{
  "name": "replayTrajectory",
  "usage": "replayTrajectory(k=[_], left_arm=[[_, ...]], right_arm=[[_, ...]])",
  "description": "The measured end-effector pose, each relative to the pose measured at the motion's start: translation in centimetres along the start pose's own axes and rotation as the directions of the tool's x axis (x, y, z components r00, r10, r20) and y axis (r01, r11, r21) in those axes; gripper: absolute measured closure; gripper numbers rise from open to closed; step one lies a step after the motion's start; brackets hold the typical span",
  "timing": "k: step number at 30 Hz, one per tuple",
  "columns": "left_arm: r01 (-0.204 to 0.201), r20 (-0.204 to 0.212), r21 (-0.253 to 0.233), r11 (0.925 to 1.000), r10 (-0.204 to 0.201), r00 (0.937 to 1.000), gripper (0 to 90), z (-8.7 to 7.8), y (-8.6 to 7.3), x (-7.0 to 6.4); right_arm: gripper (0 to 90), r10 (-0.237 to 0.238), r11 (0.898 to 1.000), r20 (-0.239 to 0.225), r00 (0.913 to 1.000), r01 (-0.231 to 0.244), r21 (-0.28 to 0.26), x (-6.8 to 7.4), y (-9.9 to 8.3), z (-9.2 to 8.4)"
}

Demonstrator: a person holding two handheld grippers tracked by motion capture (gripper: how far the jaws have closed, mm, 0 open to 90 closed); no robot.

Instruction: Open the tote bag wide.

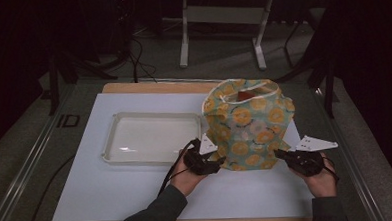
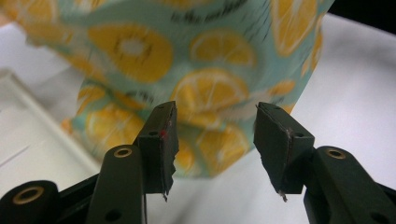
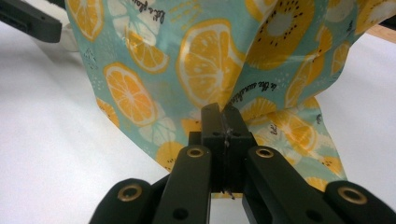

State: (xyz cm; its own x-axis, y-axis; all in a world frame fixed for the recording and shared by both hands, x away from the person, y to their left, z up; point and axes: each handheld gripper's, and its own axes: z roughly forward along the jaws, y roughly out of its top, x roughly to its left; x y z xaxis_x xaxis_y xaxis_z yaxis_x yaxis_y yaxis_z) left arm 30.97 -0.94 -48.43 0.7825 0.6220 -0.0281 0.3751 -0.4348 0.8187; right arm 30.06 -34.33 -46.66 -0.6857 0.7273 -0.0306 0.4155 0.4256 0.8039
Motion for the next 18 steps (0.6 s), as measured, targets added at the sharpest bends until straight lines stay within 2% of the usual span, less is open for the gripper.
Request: replayTrajectory(k=[5,9,10,11,12,13,15,18], left_arm=[[-0.015,0.018,-0.005,0.9999,0.015,0.9997,48.5,0.8,1.0,-0.7],[0.0,-0.001,0.005,1.0,0.0,1.0,49.6,1.4,1.2,-1.0],[0.01,-0.008,0.004,0.9999,-0.01,0.9999,51.8,1.6,1.2,-1.1],[0.009,-0.027,0.013,0.9999,-0.009,0.9996,60.1,1.7,1.2,-1.0],[0.009,-0.027,0.013,0.9999,-0.009,0.9996,63.8,1.7,1.2,-1.0],[0.006,-0.028,0.019,0.9998,-0.005,0.9996,63.8,1.8,1.2,-1.0],[-0.007,-0.032,0.03,0.9995,0.008,0.9994,75.0,1.9,1.2,-1.1],[-0.011,-0.029,0.036,0.9993,0.012,0.9995,84.0,2.0,1.2,-1.2]], right_arm=[[90.0,-0.013,1.0,-0.008,0.9999,0.013,0.007,0.2,0.0,0.2],[90.0,-0.018,1.0,-0.011,0.9998,0.018,0.009,0.4,0.0,0.2],[90.0,-0.018,1.0,-0.011,0.9998,0.018,0.011,0.5,0.0,0.2],[90.0,-0.02,1.0,-0.014,0.9997,0.02,0.016,0.5,-0.1,0.1],[90.0,-0.021,1.0,-0.015,0.9997,0.021,0.017,0.6,-0.1,0.1],[90.0,-0.021,1.0,-0.015,0.9997,0.021,0.017,0.6,-0.1,0.1],[90.0,-0.019,1.0,-0.014,0.9997,0.02,0.016,0.5,-0.2,0.1],[90.0,-0.02,1.0,-0.016,0.9997,0.02,0.018,0.5,-0.3,0.1]])
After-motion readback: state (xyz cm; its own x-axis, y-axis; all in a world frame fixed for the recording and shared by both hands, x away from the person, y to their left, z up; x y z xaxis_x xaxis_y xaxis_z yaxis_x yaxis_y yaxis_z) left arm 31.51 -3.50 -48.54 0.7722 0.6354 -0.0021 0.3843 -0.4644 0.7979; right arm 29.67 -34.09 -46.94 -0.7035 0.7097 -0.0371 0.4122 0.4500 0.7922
